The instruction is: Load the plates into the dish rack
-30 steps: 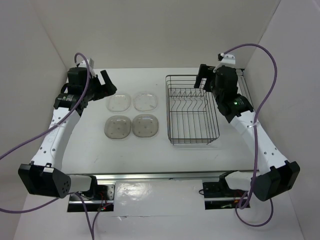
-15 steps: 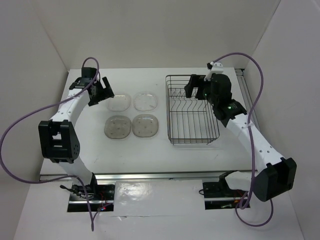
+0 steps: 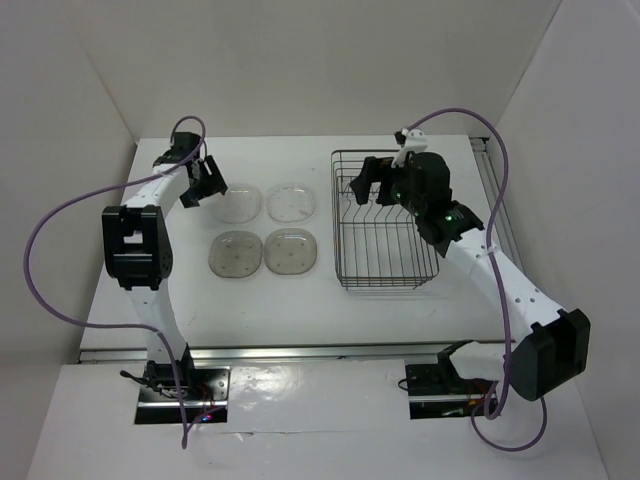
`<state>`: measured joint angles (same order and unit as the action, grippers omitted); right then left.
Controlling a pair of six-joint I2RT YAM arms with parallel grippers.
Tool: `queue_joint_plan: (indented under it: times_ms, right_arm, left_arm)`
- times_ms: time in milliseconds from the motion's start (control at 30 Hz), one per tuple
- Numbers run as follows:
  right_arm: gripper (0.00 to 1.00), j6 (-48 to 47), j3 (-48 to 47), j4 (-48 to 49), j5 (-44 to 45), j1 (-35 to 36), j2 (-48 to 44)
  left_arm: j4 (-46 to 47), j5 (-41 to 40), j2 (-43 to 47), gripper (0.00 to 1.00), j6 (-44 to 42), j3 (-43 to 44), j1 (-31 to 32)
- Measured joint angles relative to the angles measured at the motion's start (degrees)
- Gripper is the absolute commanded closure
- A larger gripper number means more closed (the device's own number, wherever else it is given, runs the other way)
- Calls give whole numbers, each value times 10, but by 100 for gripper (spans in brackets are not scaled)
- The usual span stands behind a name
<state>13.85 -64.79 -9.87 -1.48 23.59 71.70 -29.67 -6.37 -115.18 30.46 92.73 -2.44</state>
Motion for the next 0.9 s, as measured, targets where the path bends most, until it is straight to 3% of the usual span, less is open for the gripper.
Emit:
queue_joint_plan:
  times_ms: [100,200,267,300,467,633,900]
  right_arm:
    - [0,0,0,3,0,11,0]
    - [0,0,0,4,0,17,1]
    - [0,-1,0,4,2,18,2]
    - [0,0,0,4,2,18,2]
    - [0,-1,0,4,6,19,4]
    - [0,-1,0,5,9,23,4]
    - [0,0,5,20,-2,23,9]
  left_arm:
    - [4,-3,-33,24,0,10,0]
    - [2,-6,-63,25,0,10,0]
    - [-1,-11,-75,35,0,10,0]
    - [-1,-14,-78,35,0,10,0]
    - [2,-20,-81,73,3,10,0]
    - [10,-21,-80,100,14,25,1]
    - [-8,-60,-70,100,9,41,3]
